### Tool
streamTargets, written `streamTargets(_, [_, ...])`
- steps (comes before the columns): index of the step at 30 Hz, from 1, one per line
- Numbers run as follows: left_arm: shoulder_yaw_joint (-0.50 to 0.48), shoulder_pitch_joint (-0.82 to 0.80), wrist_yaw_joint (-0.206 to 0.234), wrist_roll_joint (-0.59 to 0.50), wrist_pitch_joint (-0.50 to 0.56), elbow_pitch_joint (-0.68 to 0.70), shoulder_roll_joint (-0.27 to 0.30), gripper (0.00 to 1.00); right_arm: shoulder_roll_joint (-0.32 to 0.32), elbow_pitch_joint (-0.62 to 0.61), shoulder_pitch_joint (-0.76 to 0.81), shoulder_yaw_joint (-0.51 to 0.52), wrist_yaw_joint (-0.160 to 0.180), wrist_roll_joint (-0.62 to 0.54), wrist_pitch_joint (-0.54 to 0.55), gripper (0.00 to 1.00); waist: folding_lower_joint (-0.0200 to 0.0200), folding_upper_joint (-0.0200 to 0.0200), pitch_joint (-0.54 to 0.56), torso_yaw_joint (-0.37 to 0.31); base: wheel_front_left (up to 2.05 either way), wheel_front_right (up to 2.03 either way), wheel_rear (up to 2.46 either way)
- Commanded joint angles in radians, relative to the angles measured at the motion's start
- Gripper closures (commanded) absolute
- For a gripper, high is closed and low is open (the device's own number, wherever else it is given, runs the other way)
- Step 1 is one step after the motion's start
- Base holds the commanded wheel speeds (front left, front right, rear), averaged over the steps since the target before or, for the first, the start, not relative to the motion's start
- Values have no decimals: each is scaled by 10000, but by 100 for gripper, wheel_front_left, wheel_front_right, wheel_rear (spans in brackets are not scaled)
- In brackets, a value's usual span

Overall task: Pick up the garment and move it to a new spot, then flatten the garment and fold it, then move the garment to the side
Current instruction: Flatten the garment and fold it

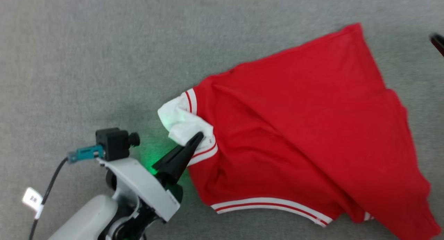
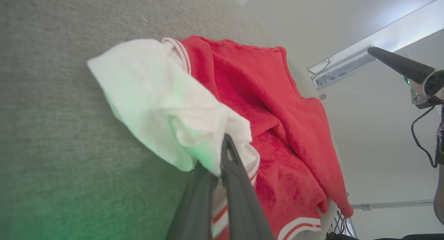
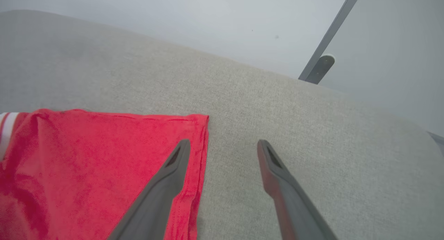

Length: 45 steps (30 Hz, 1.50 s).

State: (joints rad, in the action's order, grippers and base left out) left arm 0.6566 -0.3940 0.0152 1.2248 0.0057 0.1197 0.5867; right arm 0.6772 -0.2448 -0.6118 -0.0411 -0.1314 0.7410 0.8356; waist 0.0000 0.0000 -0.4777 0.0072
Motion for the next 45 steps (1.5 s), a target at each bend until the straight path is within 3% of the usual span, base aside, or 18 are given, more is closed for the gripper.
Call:
streamTargets(1, [24,-149,-74,-90,9,-42,-65,100,-96,268,-329,-244,15,-70,-69,0,0,0,-621,369,0,0,0])
streamTargets(10, [277,-740,-454,-231,-6,-666,-643,100,-41,3814,-2989,-3461,16,-630,-72,0,0,0,-1333,921,0,0,0])
streamTargets(17, [324,-894,-709,-203,-240,-1174,-995,100,247,4874,-3231,-5361,11,126,388,0,0,0,-1365,1146,0,0,0])
streamTargets(18, [318,-909,-726,-205,-270,-1253,-1014,100,262,4932,-3246,-5487,9,280,315,56,0,0,-1331,1161,0,0,0])
streamTargets(19, [304,-917,-763,-205,-313,-1340,-1015,100,300,5001,-3275,-5611,5,402,276,97,0,0,-1282,1173,0,0,0])
streamTargets(20, [273,-913,-776,-208,-345,-1416,-1013,100,317,5060,-3300,-5737,2,502,233,100,0,0,-1218,1176,0,0,0])
streamTargets(25, [27,-1004,-544,-336,-547,-1885,-842,100,356,5478,-3642,-5641,8,525,-1075,100,0,0,-664,1149,0,0,0])
streamTargets(35, [-926,-1868,-38,-909,-1561,-2207,-520,100,122,7263,-4039,-3990,16,449,-3974,100,0,0,610,914,0,0,0])
streamTargets(41, [-1532,-3814,-6,-1142,-1284,-2382,-225,100,-463,8467,-5074,-2593,17,-198,-5288,100,0,0,487,577,0,0,0])
streamTargets(45, [-1902,-5801,68,-1560,-1277,-3421,-203,100,-1204,9485,-6231,-1646,19,-656,-6176,100,0,0,148,338,0,0,0])
